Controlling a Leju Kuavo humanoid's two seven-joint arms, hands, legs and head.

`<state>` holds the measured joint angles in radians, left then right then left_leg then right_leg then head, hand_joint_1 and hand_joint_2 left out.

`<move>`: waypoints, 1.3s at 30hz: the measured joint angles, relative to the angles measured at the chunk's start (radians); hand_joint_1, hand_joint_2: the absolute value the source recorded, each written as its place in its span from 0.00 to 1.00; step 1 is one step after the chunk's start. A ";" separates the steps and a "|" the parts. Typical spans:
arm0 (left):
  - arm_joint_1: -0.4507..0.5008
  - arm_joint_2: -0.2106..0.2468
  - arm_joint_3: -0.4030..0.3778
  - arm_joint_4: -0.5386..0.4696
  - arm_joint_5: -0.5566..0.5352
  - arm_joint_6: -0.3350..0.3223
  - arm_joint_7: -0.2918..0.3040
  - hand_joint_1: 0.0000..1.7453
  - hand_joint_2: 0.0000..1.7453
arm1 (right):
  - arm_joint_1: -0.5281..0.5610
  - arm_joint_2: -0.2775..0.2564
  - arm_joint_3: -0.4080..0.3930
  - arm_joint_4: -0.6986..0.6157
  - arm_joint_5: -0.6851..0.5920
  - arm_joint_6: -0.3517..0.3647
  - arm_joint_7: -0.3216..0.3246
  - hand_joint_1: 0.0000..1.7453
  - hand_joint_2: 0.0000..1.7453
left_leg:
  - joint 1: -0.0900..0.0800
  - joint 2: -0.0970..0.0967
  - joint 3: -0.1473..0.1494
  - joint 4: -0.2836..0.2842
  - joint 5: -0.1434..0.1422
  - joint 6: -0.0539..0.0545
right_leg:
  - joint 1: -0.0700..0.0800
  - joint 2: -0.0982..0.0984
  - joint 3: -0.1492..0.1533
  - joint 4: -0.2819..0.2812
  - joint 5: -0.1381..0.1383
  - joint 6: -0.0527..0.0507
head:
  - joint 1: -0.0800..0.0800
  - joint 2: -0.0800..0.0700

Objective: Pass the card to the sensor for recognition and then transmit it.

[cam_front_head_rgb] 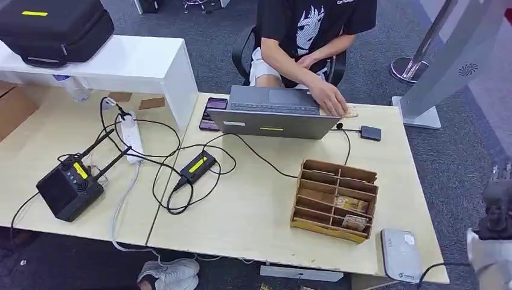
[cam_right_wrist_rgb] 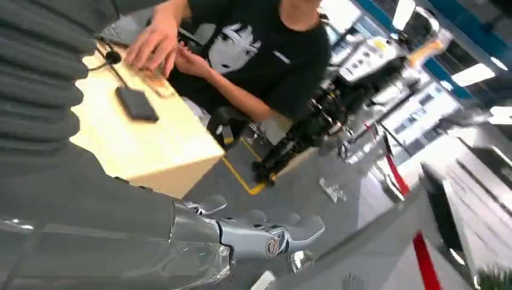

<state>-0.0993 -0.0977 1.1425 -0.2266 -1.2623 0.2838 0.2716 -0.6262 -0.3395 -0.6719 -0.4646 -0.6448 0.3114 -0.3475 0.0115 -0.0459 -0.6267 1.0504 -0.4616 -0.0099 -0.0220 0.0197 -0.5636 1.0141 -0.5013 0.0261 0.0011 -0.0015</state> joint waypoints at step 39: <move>0.006 -0.005 0.039 0.000 0.061 0.013 0.003 0.00 0.00 | 0.549 0.273 -0.353 0.236 -0.077 -0.166 0.160 0.00 1.00 | 0.001 0.004 0.002 -0.002 -0.002 -0.001 | 0.000 0.003 0.000 0.001 -0.005 -0.001 | -0.002 0.000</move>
<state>-0.0930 -0.1030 1.1810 -0.2266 -1.2013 0.2968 0.2747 -0.0768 -0.0664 -1.0250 -0.2285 -0.7221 0.1452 -0.1872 0.0122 -0.0416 -0.6246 1.0487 -0.4639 -0.0114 -0.0216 0.0227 -0.5633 1.0151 -0.5060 0.0254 -0.0004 -0.0015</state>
